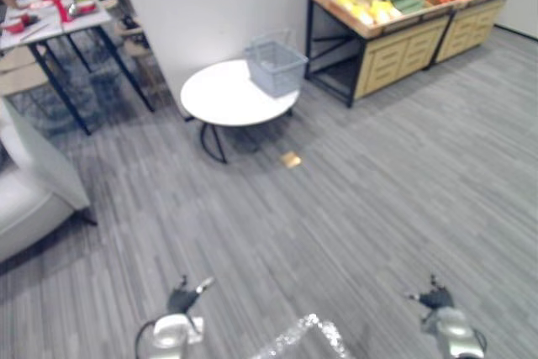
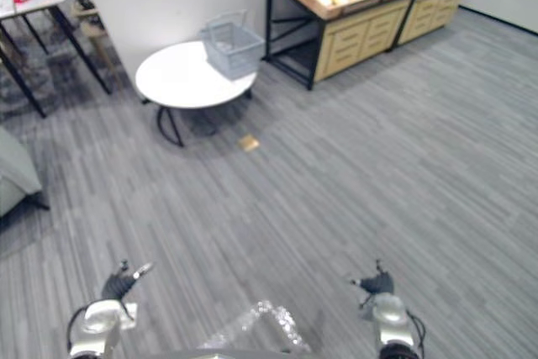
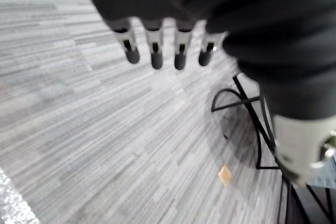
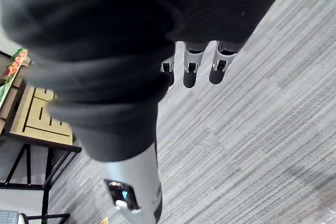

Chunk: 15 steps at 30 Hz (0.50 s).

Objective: Pick vegetable in the basket

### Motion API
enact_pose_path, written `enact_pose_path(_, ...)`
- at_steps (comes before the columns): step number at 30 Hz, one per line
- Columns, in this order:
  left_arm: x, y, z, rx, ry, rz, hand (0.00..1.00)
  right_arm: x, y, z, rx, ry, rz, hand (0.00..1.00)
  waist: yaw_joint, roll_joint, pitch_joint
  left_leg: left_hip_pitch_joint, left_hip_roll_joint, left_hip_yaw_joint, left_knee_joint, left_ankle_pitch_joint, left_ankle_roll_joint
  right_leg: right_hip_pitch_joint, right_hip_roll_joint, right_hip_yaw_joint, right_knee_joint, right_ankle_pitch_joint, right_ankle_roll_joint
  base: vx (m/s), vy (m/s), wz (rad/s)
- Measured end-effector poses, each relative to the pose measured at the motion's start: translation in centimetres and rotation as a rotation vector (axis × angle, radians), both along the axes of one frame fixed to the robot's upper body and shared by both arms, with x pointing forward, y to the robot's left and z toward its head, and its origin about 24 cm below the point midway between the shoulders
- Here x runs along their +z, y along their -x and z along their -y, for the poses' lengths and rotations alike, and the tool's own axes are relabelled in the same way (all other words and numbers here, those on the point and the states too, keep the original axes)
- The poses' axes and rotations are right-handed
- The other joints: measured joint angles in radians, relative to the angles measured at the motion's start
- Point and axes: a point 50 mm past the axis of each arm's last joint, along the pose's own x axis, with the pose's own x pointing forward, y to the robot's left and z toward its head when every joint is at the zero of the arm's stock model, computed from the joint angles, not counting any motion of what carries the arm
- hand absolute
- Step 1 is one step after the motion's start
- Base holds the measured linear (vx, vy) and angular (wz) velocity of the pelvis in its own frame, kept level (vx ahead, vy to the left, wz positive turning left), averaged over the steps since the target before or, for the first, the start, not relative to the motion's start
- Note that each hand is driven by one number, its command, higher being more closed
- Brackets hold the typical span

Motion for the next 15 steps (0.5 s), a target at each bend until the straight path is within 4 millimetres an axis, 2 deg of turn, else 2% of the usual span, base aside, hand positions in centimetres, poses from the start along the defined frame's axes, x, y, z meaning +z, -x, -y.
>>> enact_pose_path(5,0.45,-0.47,0.09,-0.008,-0.006,0.03,0.0,-0.02,-0.26,-0.59,0.056,-0.011,-0.001,0.0,-0.005,-0.004,0.018,-0.002,0.003,0.003,0.022,-0.013,-0.018,0.002,-0.001,0.003,0.008,0.0,0.0,0.0,-0.017,-0.02)
enact_pose_path(9,0.45,-0.48,0.18,-0.011,-0.005,0.032,0.0,0.04,-0.34,-0.58,0.059,-0.013,0.003,0.0,-0.006,0.004,0.03,-0.009,0.008,0.01,0.033,-0.014,-0.019,-0.024,0.001,0.008,0.054,-0.011,-0.003,-0.05,-0.029,-0.06)
enact_pose_path(13,0.44,-0.47,0.21,-0.009,-0.002,0.032,0.0,0.25,-0.77,-0.65,0.061,-0.014,0.016,0.0,-0.006,-0.001,0.056,-0.039,0.007,0.03,0.041,-0.018,-0.016,-0.136,-0.007,0.014,0.222,-0.085,-0.009,-0.09,-0.042,-0.09)
enact_pose_path(15,0.38,-0.36,0.22,0.009,0.014,0.037,0.0,0.2,-0.69,-0.66,0.059,-0.015,0.014,0.0,-0.006,-0.008,0.059,-0.056,0.008,0.039,0.052,-0.026,-0.016,-0.154,-0.008,0.015,0.233,-0.101,-0.013,-0.1,-0.073,-0.09)
